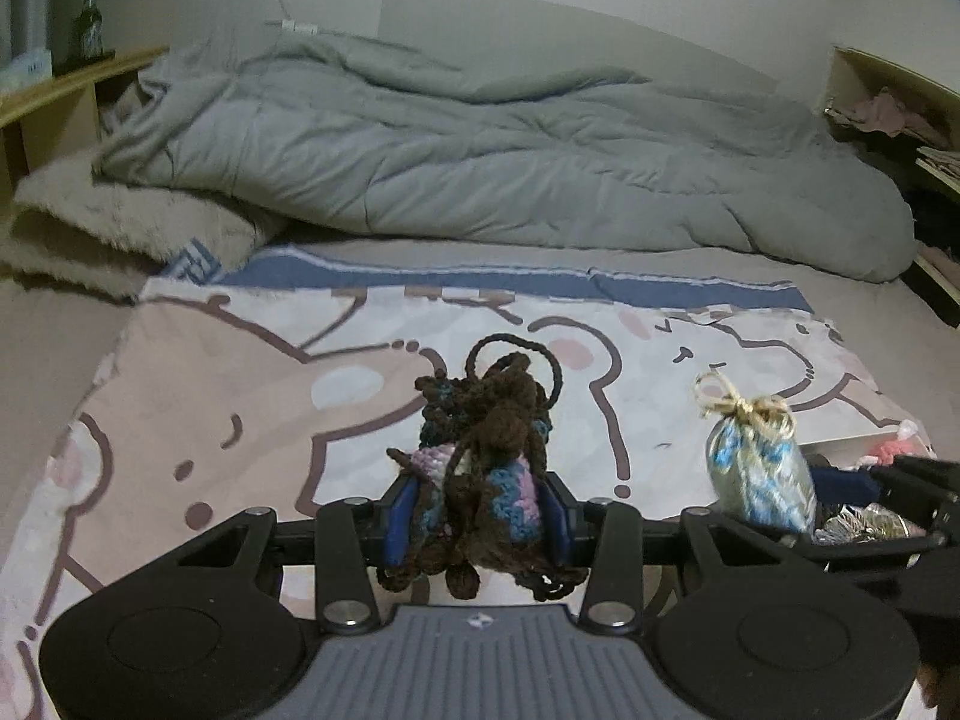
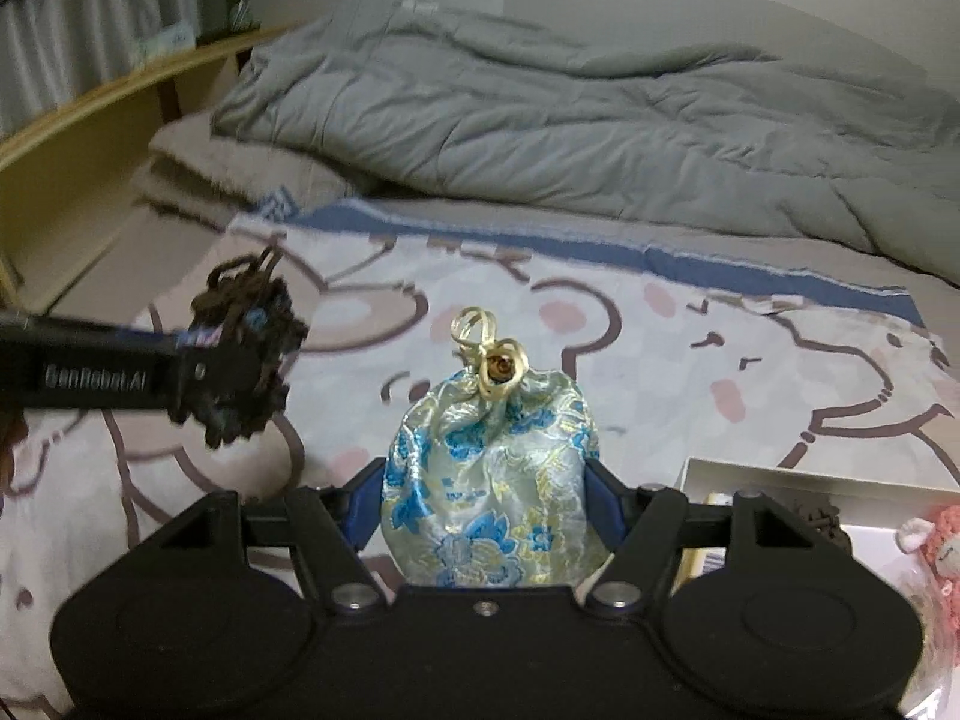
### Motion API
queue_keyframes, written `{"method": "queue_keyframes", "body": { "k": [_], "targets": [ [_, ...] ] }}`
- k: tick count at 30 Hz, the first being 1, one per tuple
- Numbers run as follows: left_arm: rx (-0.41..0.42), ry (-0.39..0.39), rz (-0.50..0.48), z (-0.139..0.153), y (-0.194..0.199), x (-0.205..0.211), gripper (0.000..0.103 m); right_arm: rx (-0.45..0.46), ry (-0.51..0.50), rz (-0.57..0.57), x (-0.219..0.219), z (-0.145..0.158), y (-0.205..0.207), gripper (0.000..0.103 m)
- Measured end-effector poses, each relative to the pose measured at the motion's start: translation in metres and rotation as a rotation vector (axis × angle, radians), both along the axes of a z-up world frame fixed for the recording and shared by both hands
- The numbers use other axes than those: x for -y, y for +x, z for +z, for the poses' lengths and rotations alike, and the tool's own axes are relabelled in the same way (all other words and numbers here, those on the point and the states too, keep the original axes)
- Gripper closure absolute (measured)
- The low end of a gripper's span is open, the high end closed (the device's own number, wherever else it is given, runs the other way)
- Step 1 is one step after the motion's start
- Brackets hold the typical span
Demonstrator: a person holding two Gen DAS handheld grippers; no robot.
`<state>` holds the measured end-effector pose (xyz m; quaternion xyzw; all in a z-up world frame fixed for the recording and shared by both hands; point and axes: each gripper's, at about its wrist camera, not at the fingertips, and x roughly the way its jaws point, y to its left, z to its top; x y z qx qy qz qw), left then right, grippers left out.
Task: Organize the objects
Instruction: 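Lift and carry the scrunchie and blue floral pouch over the white box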
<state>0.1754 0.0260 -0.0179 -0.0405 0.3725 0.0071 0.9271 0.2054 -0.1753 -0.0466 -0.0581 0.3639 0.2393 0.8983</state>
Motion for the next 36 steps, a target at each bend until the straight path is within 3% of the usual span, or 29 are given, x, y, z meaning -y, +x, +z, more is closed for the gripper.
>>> {"method": "queue_keyframes", "body": {
  "k": [15, 36],
  "targets": [
    [0.067, 0.056, -0.01, 0.026, -0.039, 0.011, 0.059, 0.07, 0.054, -0.121, 0.03, 0.04, -0.032, 0.035],
    [0.089, -0.003, -0.098, 0.034, -0.048, 0.059, 0.059, 0.112, 0.045, -0.178, 0.074, 0.057, -0.053, 0.035]
  ]
}}
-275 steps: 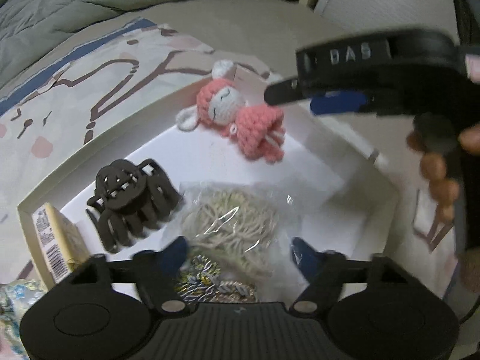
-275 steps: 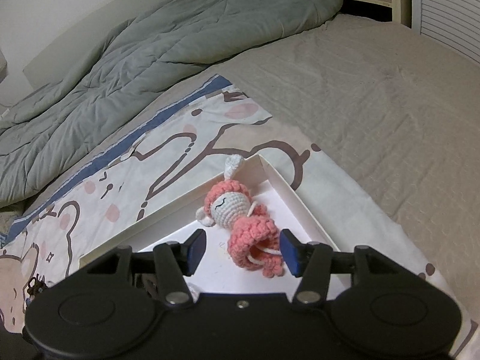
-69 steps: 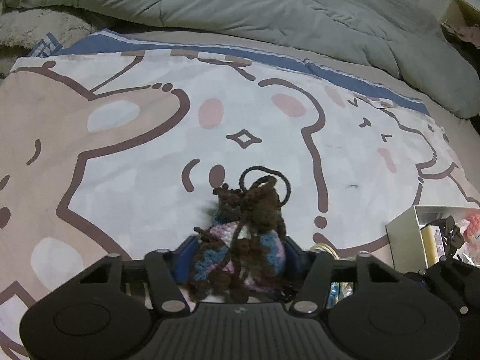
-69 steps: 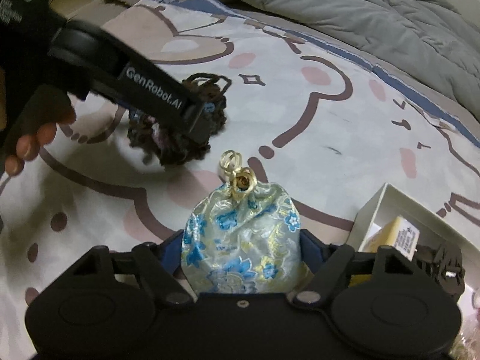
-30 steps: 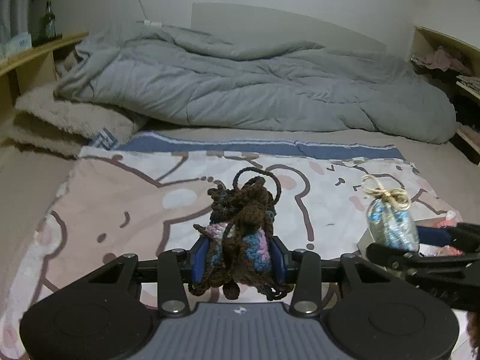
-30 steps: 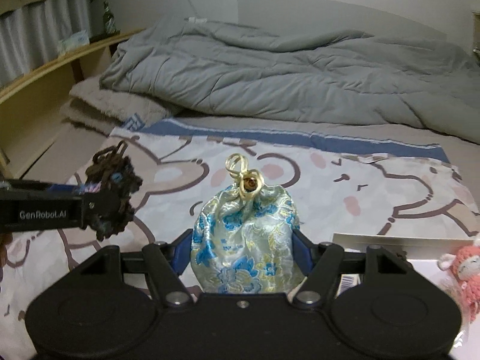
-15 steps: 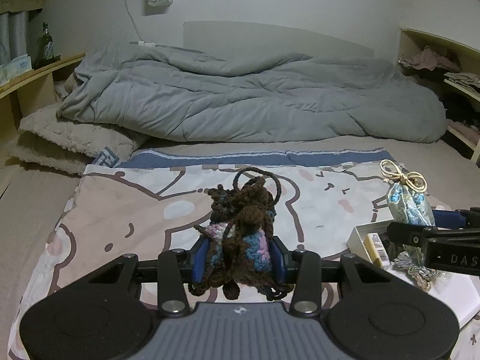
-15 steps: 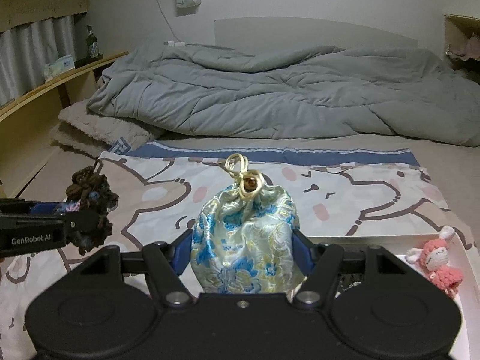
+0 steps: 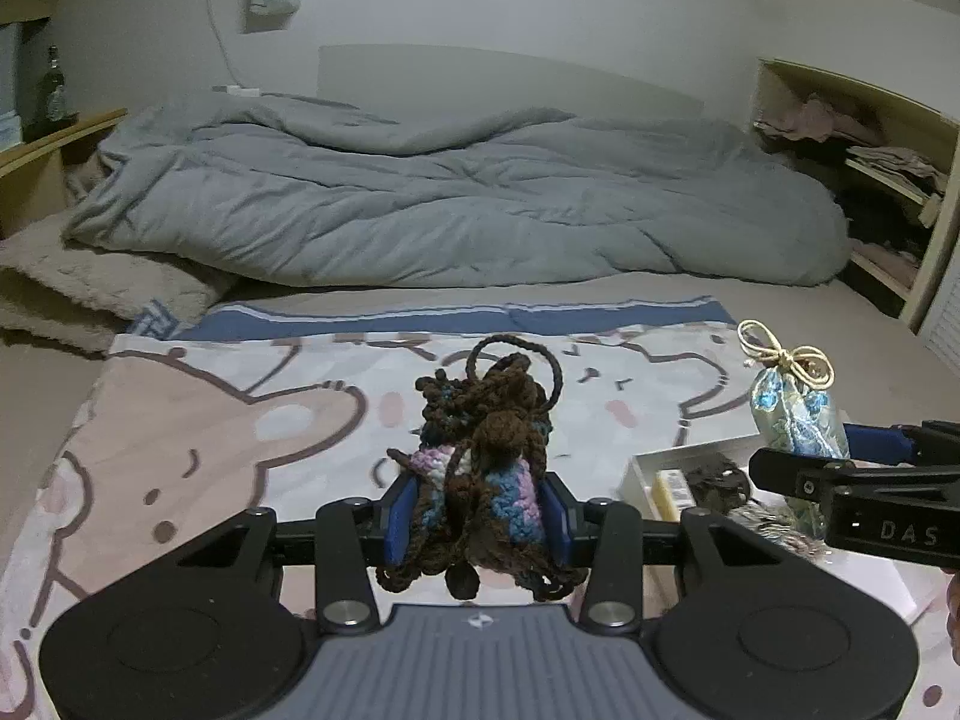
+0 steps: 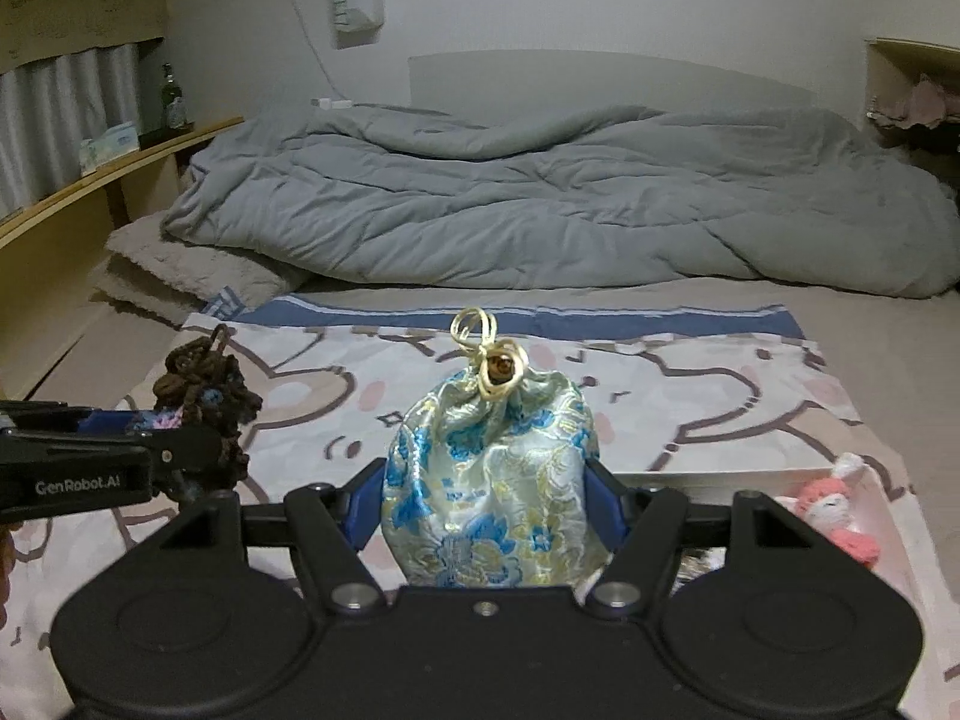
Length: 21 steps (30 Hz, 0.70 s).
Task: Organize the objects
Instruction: 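Lift and carry the scrunchie and blue floral pouch over the white box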
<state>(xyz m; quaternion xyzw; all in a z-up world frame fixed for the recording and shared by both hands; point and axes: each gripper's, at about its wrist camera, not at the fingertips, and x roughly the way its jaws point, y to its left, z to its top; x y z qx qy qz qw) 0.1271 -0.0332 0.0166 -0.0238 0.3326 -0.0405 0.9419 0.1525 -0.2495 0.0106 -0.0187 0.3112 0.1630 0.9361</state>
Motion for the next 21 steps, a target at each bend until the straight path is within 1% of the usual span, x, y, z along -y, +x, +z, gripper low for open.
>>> {"method": "queue_keyframes", "body": {
  "k": [12, 21],
  "targets": [
    [-0.019, -0.041, -0.116, -0.007, 0.004, 0.054, 0.059, -0.009, -0.035, -0.086, 0.061, -0.003, -0.006, 0.035],
    [-0.048, -0.062, -0.216, -0.018, 0.004, 0.104, 0.059, -0.048, -0.057, -0.168, 0.113, -0.013, -0.012, 0.035]
  ]
}}
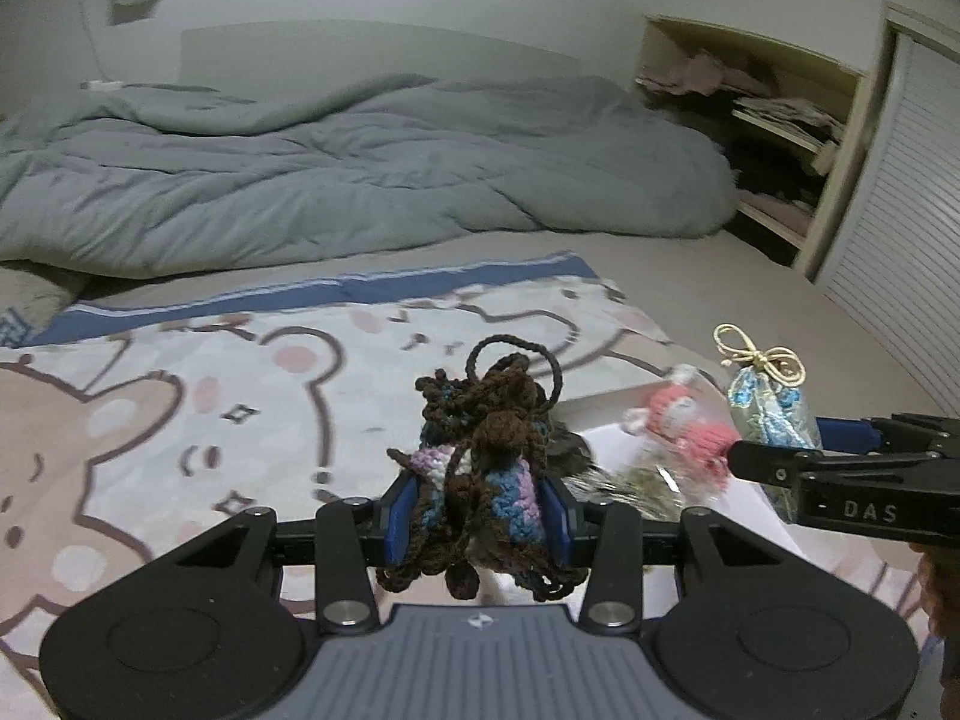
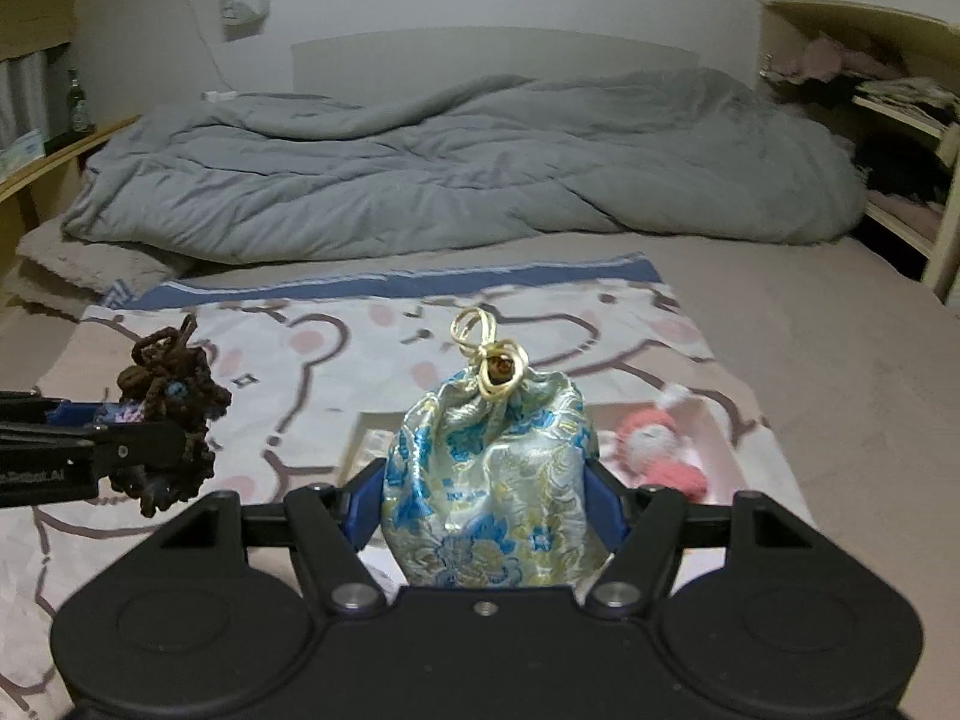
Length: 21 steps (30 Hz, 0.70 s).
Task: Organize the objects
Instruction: 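Lift and carry the scrunchie and blue floral pouch over the white box, then lower the scrunchie and pouch into the box and open both tools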
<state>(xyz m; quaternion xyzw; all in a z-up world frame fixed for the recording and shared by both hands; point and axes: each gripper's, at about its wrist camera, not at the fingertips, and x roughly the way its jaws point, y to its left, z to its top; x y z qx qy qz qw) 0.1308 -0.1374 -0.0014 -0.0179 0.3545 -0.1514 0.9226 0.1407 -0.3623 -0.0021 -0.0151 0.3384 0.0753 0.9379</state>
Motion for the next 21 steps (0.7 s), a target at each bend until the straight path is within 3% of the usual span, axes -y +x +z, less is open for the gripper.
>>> {"method": "queue_keyframes", "body": {
  "k": [12, 21],
  "targets": [
    [-0.082, -0.04, -0.182, -0.031, -0.004, 0.06, 0.059, -0.134, -0.058, -0.066, 0.053, -0.034, -0.002, 0.035],
    [-0.13, -0.014, -0.291, -0.059, -0.001, 0.092, 0.059, -0.189, -0.087, -0.12, 0.084, -0.058, 0.001, 0.035]
  ]
}}
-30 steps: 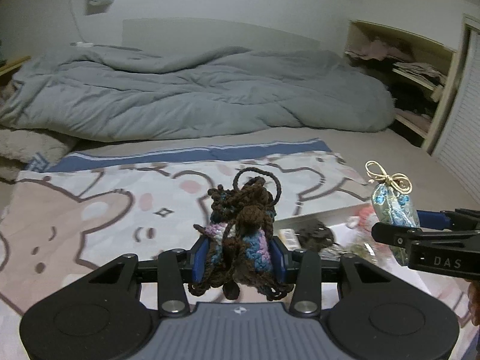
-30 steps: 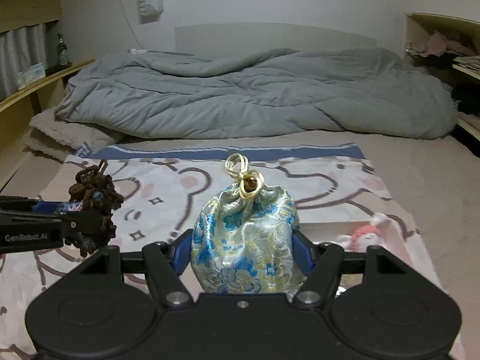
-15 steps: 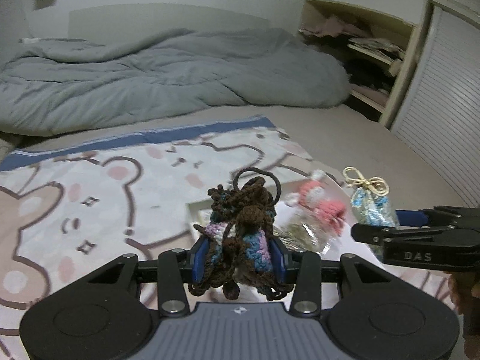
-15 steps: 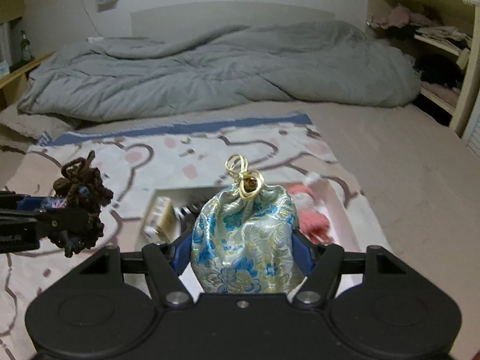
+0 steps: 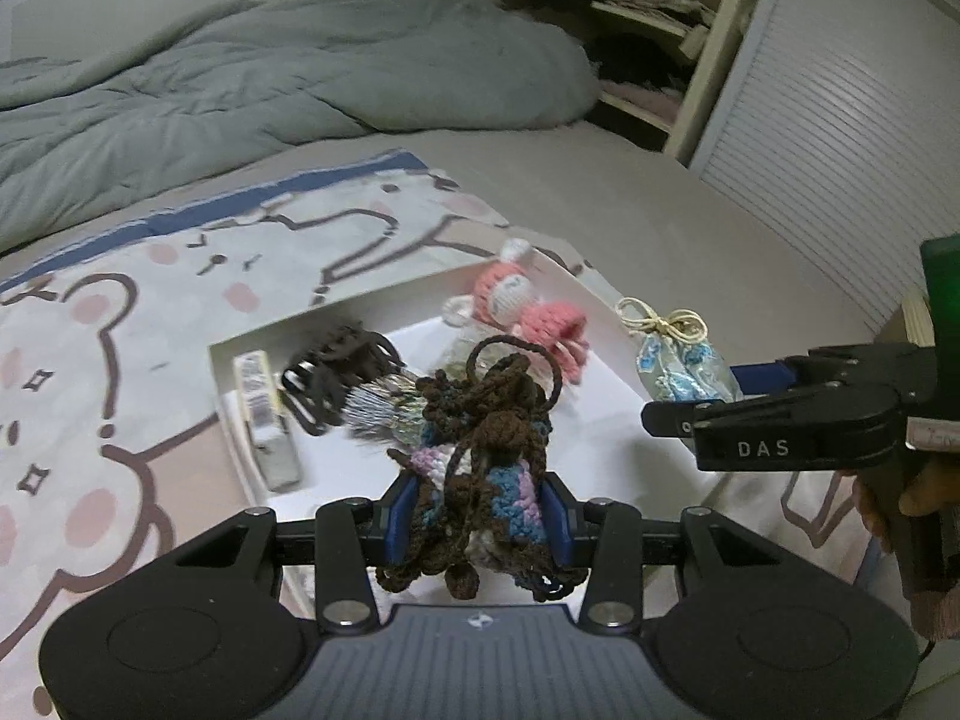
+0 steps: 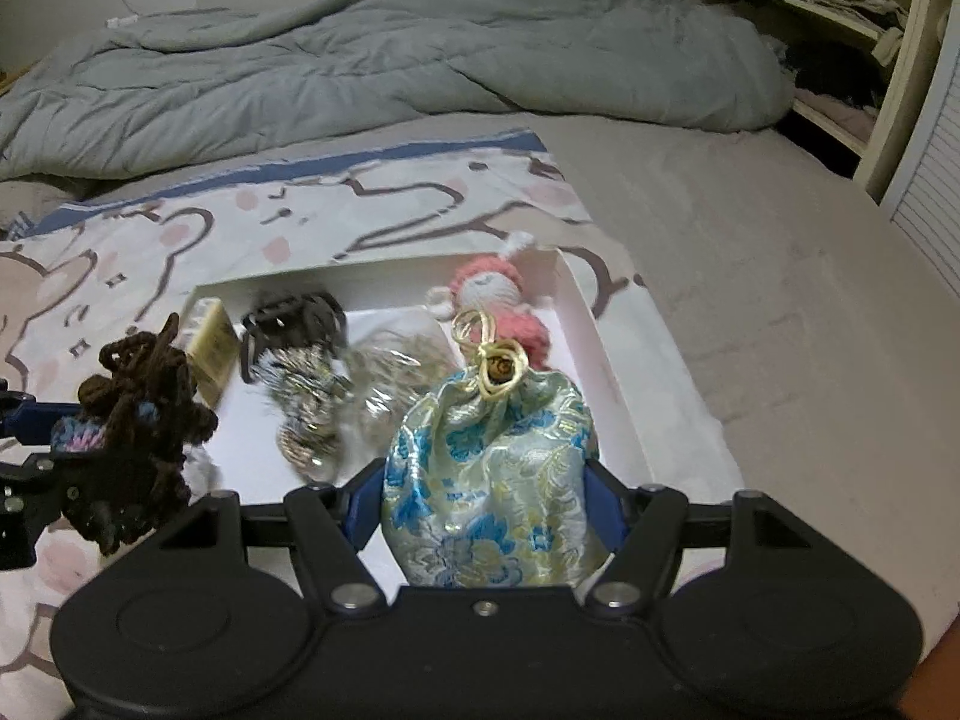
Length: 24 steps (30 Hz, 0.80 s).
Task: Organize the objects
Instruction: 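Lower the scrunchie and pouch into the box and open both tools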
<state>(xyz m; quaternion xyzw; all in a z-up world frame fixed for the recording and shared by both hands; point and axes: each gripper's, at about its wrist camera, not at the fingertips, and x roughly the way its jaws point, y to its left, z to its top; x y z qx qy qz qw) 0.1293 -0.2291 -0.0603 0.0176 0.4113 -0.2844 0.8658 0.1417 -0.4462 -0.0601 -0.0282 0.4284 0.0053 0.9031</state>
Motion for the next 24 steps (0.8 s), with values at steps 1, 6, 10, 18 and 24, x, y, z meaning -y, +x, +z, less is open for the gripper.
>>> {"method": "queue_keyframes", "body": {
  "k": [1, 6, 10, 18, 24],
  "targets": [
    [-0.008, 0.001, -0.011, -0.003, 0.001, 0.003, 0.059, -0.006, -0.003, 0.002, 0.002, -0.003, 0.001, 0.035],
    [-0.042, 0.014, -0.054, -0.014, 0.005, 0.014, 0.058, -0.032, -0.012, 0.008, 0.006, -0.012, 0.006, 0.035],
    [-0.05, 0.067, -0.086, -0.022, 0.004, 0.023, 0.025, -0.051, 0.001, 0.025, 0.008, -0.019, 0.007, 0.031],
    [-0.046, 0.1, -0.082, -0.026, 0.005, 0.022, 0.025, -0.064, -0.018, 0.05, 0.002, -0.024, 0.004, 0.013],
    [-0.04, 0.102, -0.077, -0.023, 0.003, 0.019, 0.025, -0.055, -0.017, 0.053, 0.0, -0.021, 0.003, 0.013]
  ]
}}
